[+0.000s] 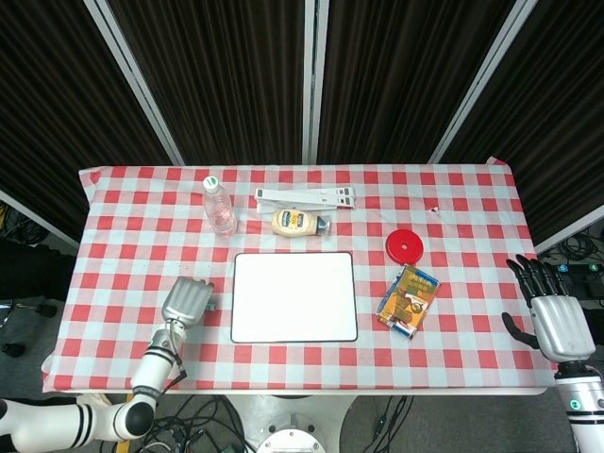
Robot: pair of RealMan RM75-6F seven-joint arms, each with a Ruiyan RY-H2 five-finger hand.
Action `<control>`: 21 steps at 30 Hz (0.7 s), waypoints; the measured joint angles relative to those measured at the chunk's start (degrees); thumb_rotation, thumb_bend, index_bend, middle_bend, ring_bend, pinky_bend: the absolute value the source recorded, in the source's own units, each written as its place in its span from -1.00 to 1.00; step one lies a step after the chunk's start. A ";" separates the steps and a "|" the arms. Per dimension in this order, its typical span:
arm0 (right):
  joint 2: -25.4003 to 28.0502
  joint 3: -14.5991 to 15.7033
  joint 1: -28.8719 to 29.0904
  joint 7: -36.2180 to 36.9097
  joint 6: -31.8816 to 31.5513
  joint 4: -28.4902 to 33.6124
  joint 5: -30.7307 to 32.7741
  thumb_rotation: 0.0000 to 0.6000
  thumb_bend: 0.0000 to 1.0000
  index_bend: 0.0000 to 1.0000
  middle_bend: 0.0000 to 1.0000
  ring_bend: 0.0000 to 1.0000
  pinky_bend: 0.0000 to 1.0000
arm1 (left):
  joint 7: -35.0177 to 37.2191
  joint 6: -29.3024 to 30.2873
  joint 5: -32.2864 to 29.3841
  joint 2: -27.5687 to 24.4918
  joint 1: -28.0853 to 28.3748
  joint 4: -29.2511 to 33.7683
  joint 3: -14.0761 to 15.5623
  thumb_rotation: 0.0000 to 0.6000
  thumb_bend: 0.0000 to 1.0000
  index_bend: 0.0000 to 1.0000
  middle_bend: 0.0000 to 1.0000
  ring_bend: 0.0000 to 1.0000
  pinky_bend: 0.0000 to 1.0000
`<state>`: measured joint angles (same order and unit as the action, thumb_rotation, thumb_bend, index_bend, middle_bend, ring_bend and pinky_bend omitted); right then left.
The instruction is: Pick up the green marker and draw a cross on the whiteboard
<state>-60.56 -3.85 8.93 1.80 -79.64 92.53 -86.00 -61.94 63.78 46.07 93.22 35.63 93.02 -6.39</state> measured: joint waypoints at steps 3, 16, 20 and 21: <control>-0.01 0.07 -0.06 0.32 -0.10 -0.13 -0.08 1.00 -0.46 -1.00 -0.92 -1.00 -1.00 | -0.86 0.67 -2.40 0.87 0.91 -0.34 -0.10 1.00 -0.50 -0.11 -0.05 0.30 0.90; -0.06 0.12 0.07 0.25 0.34 -0.30 0.30 1.00 -0.46 -1.00 -0.92 -1.00 -1.00 | -0.46 3.01 -5.10 2.69 2.87 -2.18 1.35 1.00 -0.47 -0.05 -0.02 0.34 0.90; -0.05 0.12 0.09 0.14 0.49 -0.24 0.54 1.00 -0.46 -1.00 -0.92 -1.00 -1.00 | 0.16 2.63 -5.61 2.66 3.32 -2.31 1.74 1.00 -0.44 -0.05 -0.01 0.34 0.90; -0.04 0.12 0.09 0.11 0.50 -0.22 0.55 1.00 -0.46 -1.00 -0.92 -1.00 -1.00 | 0.26 2.61 -5.66 2.68 3.45 -2.40 1.92 1.00 -0.42 -0.05 -0.01 0.34 0.90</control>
<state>-60.60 -3.73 9.02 1.91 -79.14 92.31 -85.45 -61.68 66.39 40.41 95.90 39.08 90.62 -4.47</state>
